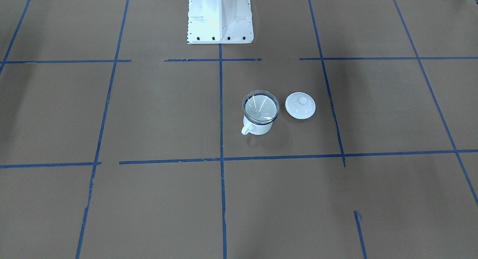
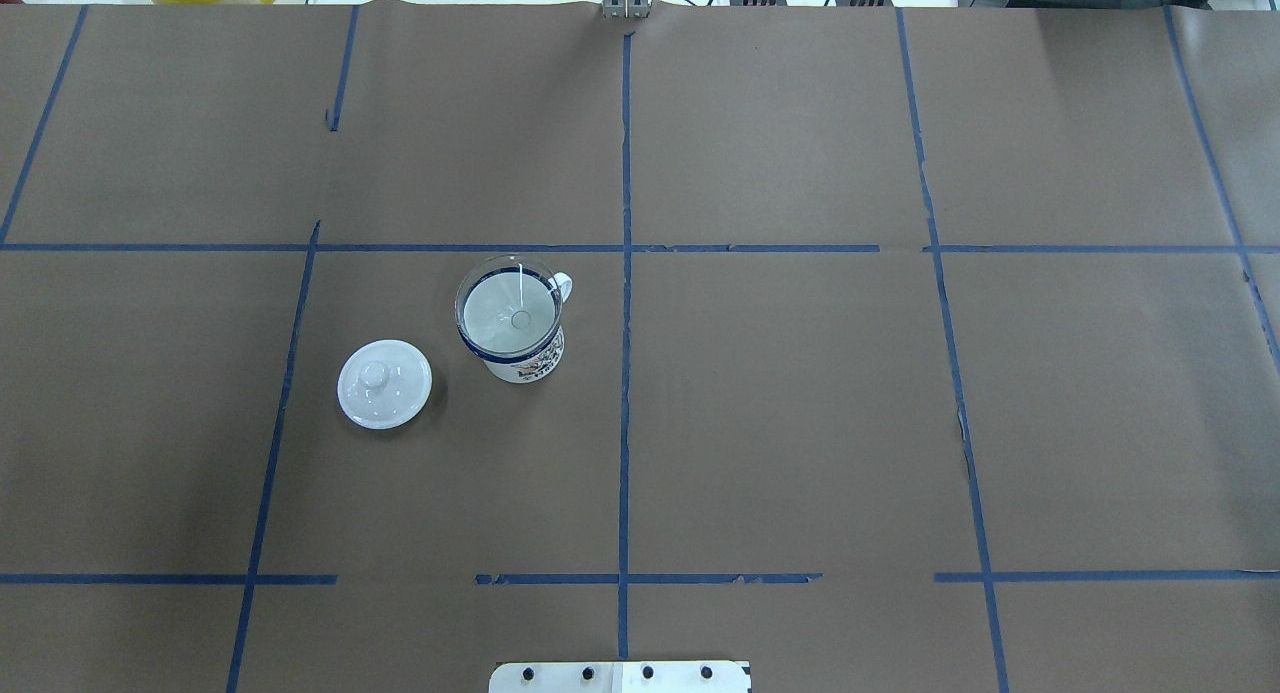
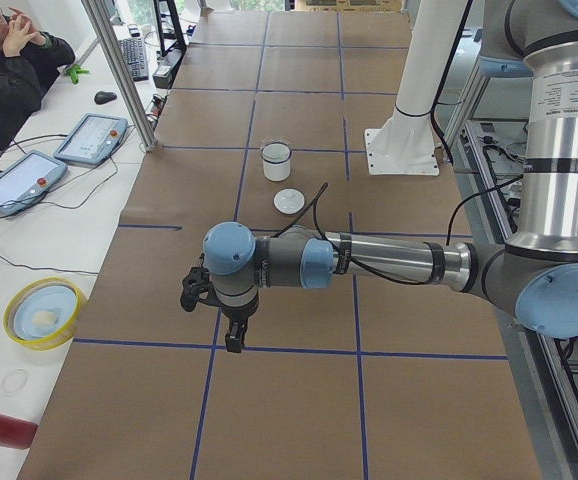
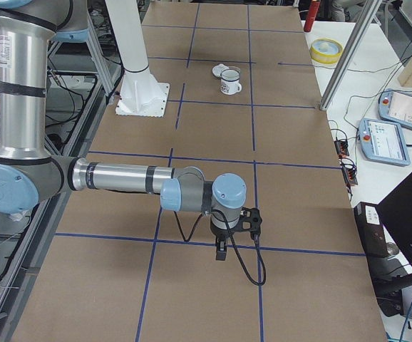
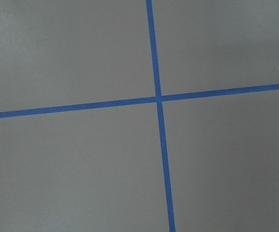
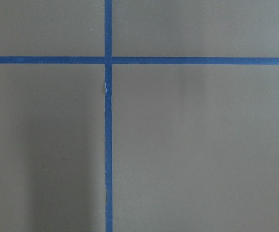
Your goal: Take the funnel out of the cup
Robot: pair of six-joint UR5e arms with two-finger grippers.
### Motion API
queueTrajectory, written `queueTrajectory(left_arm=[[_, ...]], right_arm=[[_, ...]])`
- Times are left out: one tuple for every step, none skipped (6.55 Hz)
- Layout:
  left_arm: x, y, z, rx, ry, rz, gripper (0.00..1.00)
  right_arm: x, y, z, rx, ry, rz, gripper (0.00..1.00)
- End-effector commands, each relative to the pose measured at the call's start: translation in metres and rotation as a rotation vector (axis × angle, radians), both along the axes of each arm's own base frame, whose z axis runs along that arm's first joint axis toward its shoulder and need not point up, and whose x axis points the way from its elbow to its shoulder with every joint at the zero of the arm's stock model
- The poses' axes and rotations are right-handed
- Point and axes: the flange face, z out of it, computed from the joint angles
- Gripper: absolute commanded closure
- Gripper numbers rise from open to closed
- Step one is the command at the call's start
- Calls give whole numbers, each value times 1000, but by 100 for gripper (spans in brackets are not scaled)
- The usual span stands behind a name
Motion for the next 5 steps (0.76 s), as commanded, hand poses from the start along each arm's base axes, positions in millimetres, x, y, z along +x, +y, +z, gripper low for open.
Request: queueTrajectory(left_arm=[[0,0,-3,8,1,2,0],[0,2,-1,8,1,2,0],[-1,1,-2,13,0,4,0],[0,-1,-3,15,-2,3,0],[1,-10,-17,37,-1,1,0]], right_arm=[[0,0,0,0,0,0,0],[0,0,0,0,0,0,0],[0,0,0,0,0,0,0],[0,0,0,0,0,0,0],[0,0,0,0,0,0,0]])
